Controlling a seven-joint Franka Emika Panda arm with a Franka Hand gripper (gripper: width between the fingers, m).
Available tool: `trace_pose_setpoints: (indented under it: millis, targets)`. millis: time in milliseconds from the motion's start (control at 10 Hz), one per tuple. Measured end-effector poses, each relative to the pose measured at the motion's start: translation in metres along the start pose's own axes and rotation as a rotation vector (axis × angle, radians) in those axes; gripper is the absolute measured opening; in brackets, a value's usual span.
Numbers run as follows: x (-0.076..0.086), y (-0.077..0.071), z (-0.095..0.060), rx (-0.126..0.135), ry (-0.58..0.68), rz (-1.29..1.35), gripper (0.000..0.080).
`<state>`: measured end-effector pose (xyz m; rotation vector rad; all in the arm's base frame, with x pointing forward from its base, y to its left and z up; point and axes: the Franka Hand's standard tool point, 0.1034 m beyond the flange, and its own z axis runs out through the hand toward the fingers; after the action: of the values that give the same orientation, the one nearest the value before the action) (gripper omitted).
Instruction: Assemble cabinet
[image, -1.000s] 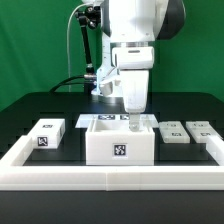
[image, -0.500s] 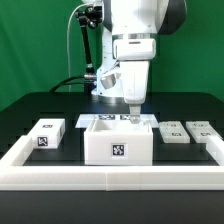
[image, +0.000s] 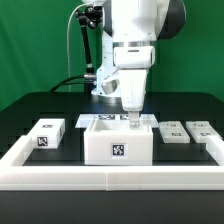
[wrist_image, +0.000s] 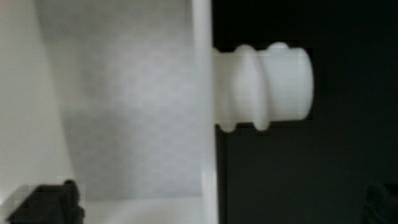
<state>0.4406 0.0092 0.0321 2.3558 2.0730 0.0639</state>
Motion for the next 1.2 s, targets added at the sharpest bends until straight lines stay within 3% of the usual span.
trace_pose_setpoints:
  millis: [400, 600, 700, 900, 1000, 1100, 1200]
  targets:
    - [-0.0005, -0.0025, 0.0065, 0.014, 0.0, 0.008, 0.0796]
    - [-0.0007, -0.0019, 0.0066, 0.014, 0.0, 0.009, 0.0507]
    - [-0.0008, -0.0021, 0.0068, 0.014, 0.0, 0.009, 0.0507]
    - [-0.0009, -0.0022, 0.007, 0.015, 0.0, 0.009, 0.0222]
    - [-0.0009, -0.0023, 0.0071, 0.015, 0.0, 0.009, 0.0222]
    - [-0.0009, -0.0024, 0.0072, 0.015, 0.0, 0.01, 0.0063]
    - [-0.0012, -0.0024, 0.0072, 0.015, 0.0, 0.011, 0.0034]
